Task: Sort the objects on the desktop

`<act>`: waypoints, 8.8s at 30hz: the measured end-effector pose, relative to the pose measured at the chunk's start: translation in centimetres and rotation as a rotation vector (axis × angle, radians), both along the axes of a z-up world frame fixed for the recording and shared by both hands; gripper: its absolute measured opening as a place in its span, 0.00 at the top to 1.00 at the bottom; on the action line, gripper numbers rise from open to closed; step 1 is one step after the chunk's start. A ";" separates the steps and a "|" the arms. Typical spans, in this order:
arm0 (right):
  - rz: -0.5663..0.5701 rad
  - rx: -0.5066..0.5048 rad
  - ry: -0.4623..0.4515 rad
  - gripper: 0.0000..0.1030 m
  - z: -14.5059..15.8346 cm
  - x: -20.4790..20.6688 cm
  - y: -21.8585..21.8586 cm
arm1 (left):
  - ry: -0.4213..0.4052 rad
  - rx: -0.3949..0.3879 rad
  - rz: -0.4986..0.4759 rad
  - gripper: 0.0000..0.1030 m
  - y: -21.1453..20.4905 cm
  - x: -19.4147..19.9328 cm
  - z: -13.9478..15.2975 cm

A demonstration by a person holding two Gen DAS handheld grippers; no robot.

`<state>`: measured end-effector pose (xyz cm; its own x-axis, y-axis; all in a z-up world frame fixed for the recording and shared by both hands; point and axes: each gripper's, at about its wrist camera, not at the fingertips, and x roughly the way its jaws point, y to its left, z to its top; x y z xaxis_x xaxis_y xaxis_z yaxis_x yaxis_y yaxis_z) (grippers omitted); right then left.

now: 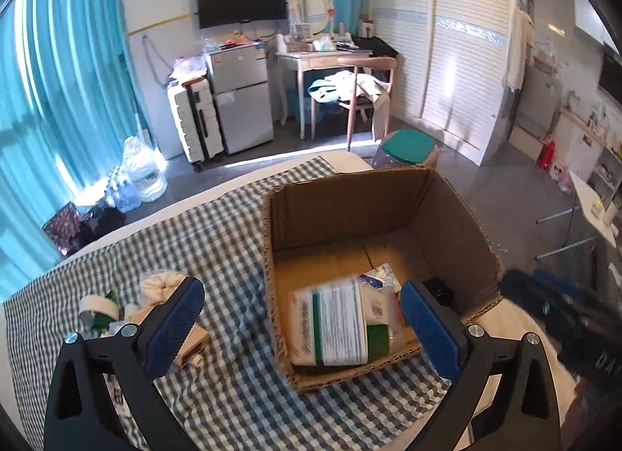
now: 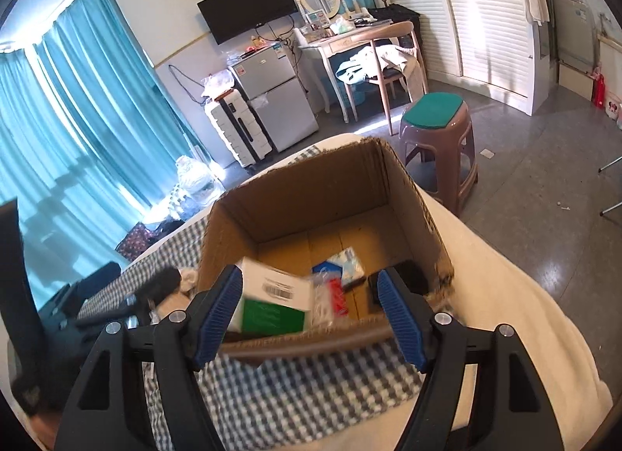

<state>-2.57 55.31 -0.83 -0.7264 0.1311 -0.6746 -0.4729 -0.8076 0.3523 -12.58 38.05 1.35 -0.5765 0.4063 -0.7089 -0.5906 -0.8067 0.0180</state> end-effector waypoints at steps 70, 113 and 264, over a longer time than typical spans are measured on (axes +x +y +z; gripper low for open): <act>0.647 0.029 -0.291 0.30 -19.8 -18.4 -37.9 | -0.192 -0.030 0.686 0.58 -41.9 -4.0 -25.4; 0.670 -0.055 -0.280 0.48 -17.1 -11.5 -36.5 | -0.247 0.075 0.626 0.95 -42.7 -1.2 -20.0; 0.213 0.110 0.098 0.43 -0.3 1.2 -6.0 | 0.002 0.104 0.282 0.01 -21.1 -1.7 1.1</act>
<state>-1.39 49.35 -1.17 -0.8070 0.0369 -0.5895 -0.2559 -0.9213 0.2927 -14.24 16.96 2.40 -0.6780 0.3003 -0.6709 -0.3434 -0.9364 -0.0721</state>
